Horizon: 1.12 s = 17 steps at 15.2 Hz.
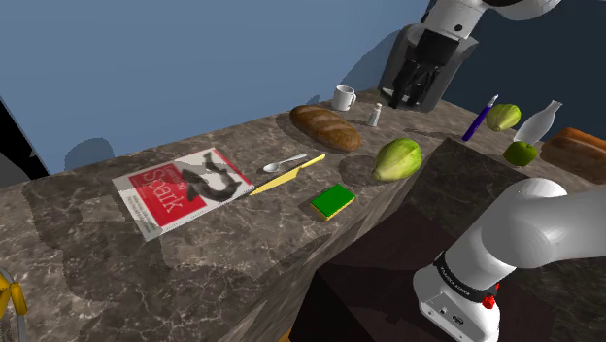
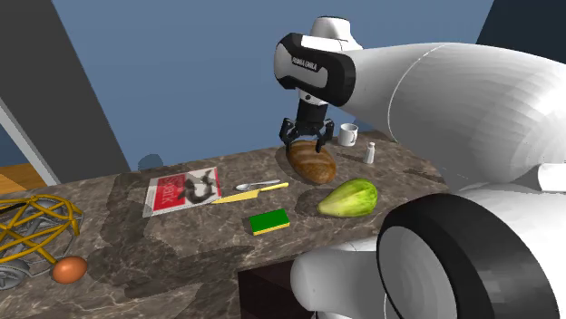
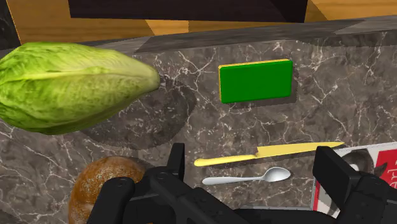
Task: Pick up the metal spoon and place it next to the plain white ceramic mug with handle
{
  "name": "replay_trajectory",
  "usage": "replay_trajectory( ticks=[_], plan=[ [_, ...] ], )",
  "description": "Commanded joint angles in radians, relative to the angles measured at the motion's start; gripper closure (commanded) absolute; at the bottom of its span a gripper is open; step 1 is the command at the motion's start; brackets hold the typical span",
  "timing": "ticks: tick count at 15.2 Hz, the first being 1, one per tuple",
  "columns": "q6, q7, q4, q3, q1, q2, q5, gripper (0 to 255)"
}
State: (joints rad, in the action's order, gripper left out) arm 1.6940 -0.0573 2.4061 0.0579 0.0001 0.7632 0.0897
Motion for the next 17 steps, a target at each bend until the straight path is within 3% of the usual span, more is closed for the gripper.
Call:
replay_trajectory(
  ticks=[1, 9, 17],
  plan=[
    [0.000, 0.000, 0.000, 0.000, 0.000, 0.000, 0.000, 0],
    [0.276, 0.077, 0.052, -0.105, 0.039, -0.189, 0.026, 0],
    [0.527, 0.174, 0.009, -0.206, 0.057, -0.453, 0.000, 0]
  ],
)
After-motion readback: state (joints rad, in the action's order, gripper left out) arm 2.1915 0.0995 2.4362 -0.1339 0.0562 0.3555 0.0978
